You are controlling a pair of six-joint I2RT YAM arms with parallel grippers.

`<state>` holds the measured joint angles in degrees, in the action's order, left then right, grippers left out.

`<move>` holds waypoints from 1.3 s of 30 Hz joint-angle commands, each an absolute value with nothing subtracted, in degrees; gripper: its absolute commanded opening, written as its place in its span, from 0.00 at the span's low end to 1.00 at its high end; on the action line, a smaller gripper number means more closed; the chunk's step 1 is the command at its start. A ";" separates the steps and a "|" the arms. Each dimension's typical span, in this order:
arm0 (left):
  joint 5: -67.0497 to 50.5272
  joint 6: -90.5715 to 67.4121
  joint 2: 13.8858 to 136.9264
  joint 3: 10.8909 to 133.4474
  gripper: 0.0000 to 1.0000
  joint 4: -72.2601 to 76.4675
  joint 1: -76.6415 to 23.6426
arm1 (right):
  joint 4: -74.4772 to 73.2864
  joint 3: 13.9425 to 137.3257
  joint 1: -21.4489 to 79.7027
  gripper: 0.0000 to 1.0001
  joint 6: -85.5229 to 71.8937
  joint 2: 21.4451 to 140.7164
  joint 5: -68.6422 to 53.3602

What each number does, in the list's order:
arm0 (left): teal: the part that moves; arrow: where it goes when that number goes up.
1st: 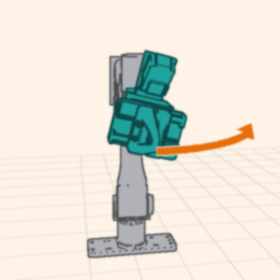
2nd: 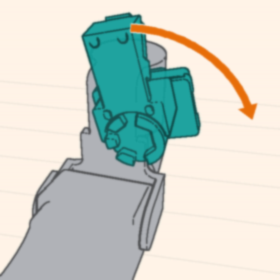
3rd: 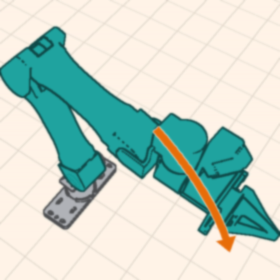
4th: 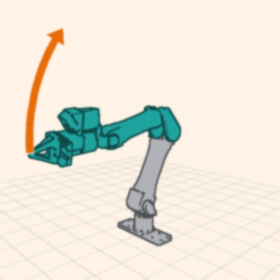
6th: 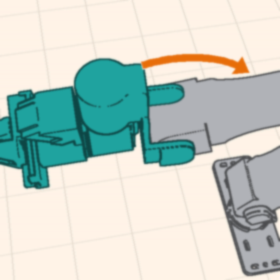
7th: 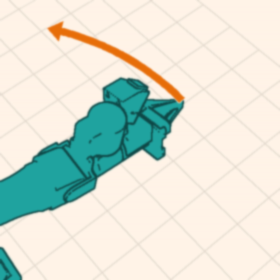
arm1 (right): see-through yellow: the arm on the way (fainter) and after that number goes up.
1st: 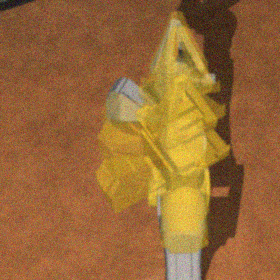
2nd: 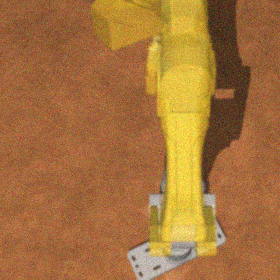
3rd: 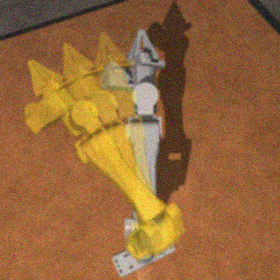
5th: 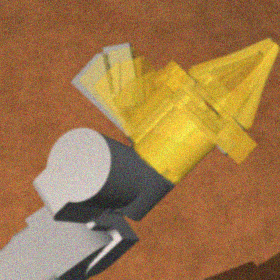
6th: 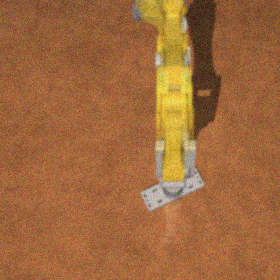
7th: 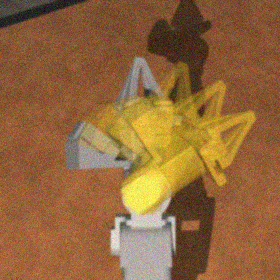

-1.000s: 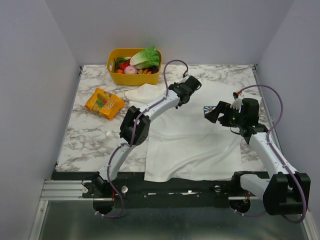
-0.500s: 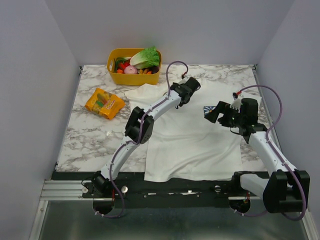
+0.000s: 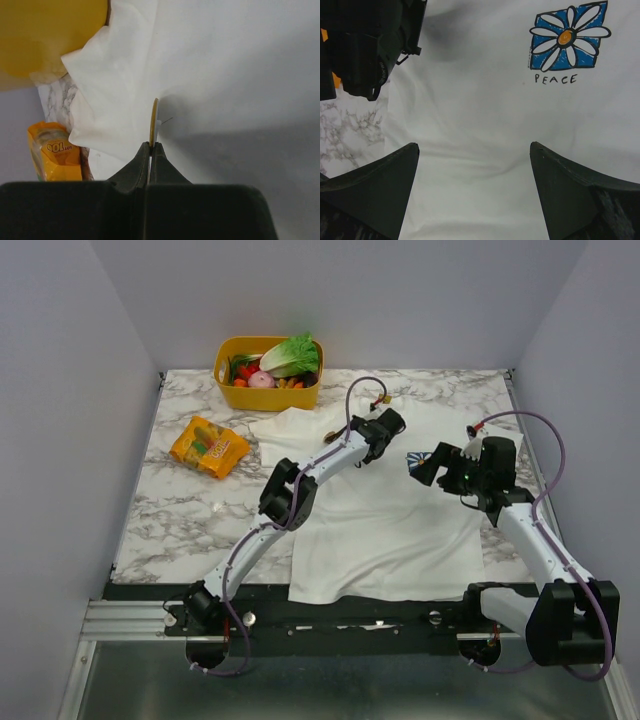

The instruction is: Pin the brooch onto the clothing

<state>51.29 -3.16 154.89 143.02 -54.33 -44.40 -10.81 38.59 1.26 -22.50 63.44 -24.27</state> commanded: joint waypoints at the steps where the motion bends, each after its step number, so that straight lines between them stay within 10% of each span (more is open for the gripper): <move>1: 56.51 1.30 157.94 145.28 0.00 -54.76 -45.97 | -11.95 37.71 0.88 1.00 -22.76 63.02 -23.46; 39: 48.69 -11.15 148.01 143.53 0.00 -56.33 -46.50 | -15.47 38.32 0.79 1.00 -22.85 53.87 -22.06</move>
<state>46.06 -5.82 150.12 142.21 -50.83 -47.05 -13.43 37.54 1.10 -22.72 53.19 -23.18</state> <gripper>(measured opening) 0.011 0.997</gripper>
